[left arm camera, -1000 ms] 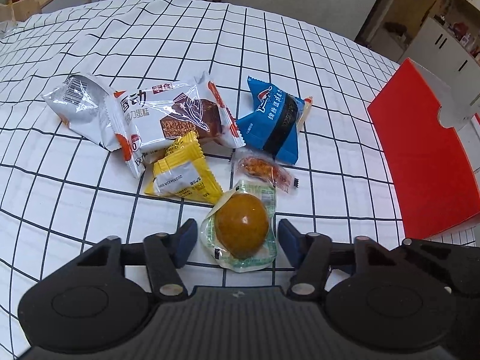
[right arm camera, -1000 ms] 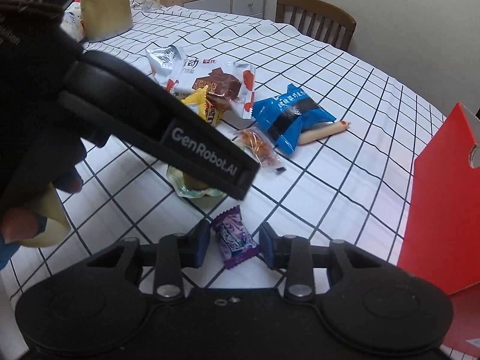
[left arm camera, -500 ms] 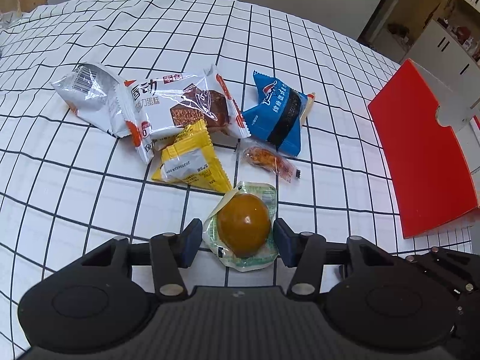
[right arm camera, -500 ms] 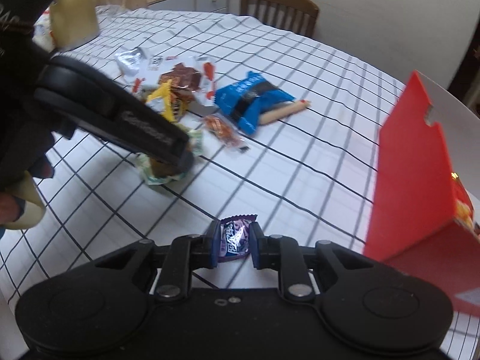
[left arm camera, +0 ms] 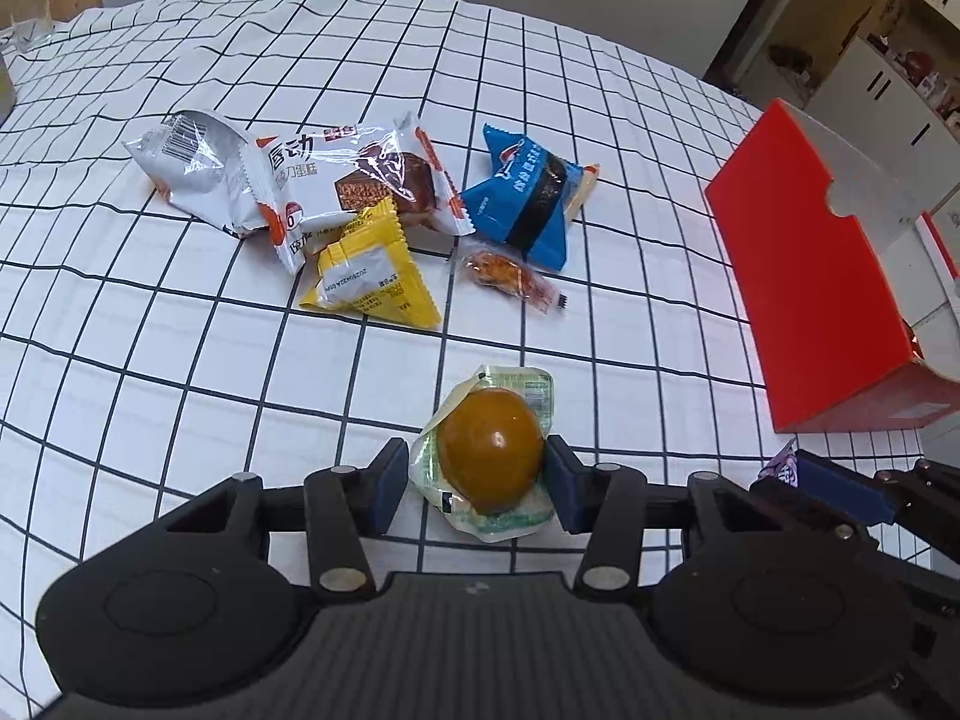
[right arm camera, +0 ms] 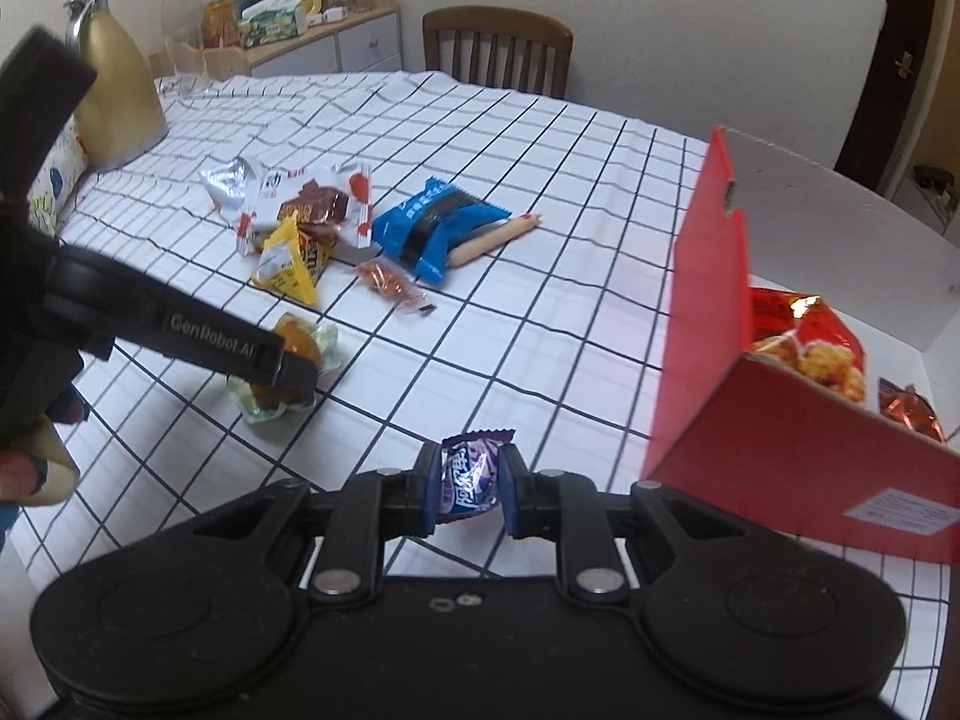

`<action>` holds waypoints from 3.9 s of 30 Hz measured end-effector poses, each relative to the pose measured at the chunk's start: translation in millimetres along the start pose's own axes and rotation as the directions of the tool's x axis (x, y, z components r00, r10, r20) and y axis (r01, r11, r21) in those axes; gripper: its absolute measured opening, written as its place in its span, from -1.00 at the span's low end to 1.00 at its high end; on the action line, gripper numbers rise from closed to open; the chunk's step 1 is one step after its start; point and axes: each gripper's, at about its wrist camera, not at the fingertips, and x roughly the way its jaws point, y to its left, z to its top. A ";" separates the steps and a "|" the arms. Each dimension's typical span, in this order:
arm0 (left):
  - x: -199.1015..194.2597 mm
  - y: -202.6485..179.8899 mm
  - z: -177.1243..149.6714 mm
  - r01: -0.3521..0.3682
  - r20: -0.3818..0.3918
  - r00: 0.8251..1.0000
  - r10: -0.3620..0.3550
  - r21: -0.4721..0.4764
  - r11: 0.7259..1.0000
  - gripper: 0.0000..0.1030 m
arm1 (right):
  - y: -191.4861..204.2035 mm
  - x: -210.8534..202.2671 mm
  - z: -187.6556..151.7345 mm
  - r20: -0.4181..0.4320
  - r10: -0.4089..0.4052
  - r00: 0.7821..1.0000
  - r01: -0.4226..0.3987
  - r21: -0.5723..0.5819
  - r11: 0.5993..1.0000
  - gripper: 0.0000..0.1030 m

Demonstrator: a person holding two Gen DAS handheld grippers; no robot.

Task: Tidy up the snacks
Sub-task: 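Carry the purple candy and orange cake over the red shoebox with both grippers, then open both grippers to drop the candy and cake into the box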

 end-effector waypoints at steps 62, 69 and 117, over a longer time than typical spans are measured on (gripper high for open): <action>-21.5 -268.3 95.1 0.078 0.134 0.983 -0.128 0.328 0.941 -0.07 | -219.6 -106.0 15.2 0.169 -0.249 0.954 0.213 0.208 0.955 -0.64; 16.5 -282.1 116.2 0.074 0.084 0.991 -0.108 0.339 0.938 -0.07 | -238.6 -78.4 20.8 0.104 -0.235 0.966 0.210 0.211 0.955 -0.64; 58.9 -300.3 127.2 0.026 0.022 0.999 -0.037 0.358 0.933 0.27 | -263.5 -36.9 17.8 -0.041 -0.138 0.990 0.144 0.234 0.961 0.02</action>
